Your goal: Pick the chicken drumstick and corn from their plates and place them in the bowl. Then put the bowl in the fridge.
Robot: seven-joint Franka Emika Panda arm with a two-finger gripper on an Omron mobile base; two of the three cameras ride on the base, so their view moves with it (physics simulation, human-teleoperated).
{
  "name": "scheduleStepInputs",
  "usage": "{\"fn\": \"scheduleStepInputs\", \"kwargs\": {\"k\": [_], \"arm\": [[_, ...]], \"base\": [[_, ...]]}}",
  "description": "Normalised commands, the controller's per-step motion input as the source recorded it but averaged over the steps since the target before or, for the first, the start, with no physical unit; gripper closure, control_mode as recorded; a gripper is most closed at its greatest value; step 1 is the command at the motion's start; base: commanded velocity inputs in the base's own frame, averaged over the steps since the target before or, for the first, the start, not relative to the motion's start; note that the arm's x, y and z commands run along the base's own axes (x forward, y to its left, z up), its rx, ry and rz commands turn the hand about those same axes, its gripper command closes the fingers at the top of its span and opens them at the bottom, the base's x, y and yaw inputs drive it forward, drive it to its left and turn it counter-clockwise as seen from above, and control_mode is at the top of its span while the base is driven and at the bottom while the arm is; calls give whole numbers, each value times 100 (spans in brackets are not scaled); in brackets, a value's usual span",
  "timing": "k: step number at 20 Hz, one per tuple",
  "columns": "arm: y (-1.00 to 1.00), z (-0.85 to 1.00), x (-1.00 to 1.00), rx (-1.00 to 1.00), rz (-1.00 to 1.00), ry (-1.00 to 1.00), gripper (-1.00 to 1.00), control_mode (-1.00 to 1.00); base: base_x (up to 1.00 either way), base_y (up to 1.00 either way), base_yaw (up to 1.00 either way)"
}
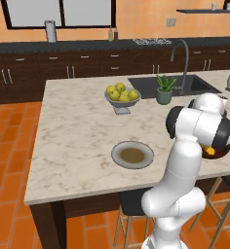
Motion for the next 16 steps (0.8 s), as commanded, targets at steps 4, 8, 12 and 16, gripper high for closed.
{"fn": "scheduleStepInputs", "kwargs": {"k": [4, 8, 12, 16], "arm": [[-35, 0, 1, 0, 0, -1, -100, -100], [-7, 33, -56, 0, 0, -20, -100, -100], [1, 45, -51, 0, -6, -23, -100, -100], [-1, 9, -32, 0, -18, -4, -100, -100]], "base": [[0, 0, 0], [0, 0, 0], [0, 0, 0], [0, 0, 0]]}}
